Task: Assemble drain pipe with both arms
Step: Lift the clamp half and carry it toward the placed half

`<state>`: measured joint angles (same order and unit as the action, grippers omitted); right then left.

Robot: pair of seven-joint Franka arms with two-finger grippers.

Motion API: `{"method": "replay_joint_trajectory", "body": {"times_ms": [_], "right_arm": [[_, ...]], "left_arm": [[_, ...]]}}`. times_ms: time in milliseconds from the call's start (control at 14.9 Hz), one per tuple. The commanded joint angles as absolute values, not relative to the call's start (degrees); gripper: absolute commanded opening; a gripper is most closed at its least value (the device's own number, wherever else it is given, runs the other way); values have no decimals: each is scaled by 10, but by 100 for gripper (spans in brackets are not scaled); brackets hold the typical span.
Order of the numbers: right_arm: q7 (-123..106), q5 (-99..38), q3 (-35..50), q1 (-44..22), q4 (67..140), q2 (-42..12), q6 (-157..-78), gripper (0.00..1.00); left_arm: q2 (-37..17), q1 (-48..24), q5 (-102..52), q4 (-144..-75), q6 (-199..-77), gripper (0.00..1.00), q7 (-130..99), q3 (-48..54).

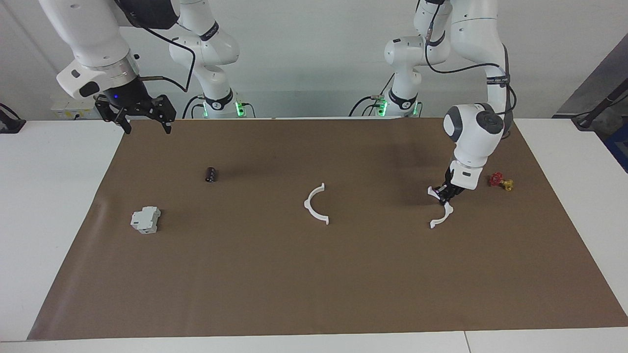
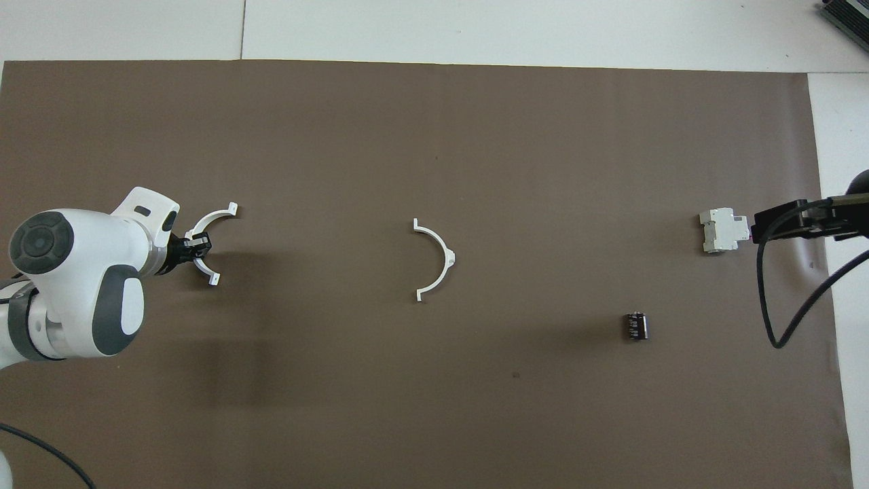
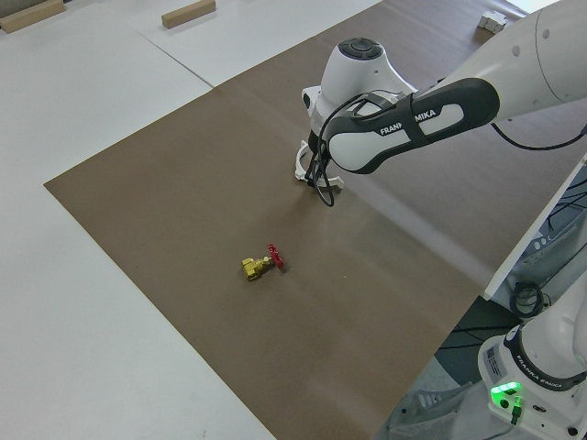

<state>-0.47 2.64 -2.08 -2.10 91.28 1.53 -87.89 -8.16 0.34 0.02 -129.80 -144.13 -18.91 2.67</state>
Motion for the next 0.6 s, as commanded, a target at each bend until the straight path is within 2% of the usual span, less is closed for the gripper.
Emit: {"method": "replay_joint_trajectory", "body": {"times_ms": [0, 538], "right_arm": [[-22, 21, -19, -14, 909, 16, -874, 100], [-22, 21, -18, -14, 909, 16, -874, 100]], "left_arm": [[-75, -22, -8, -1242, -1370, 0, -206, 23], [-78, -240, 45, -1202, -1341, 0, -598, 20]]}}
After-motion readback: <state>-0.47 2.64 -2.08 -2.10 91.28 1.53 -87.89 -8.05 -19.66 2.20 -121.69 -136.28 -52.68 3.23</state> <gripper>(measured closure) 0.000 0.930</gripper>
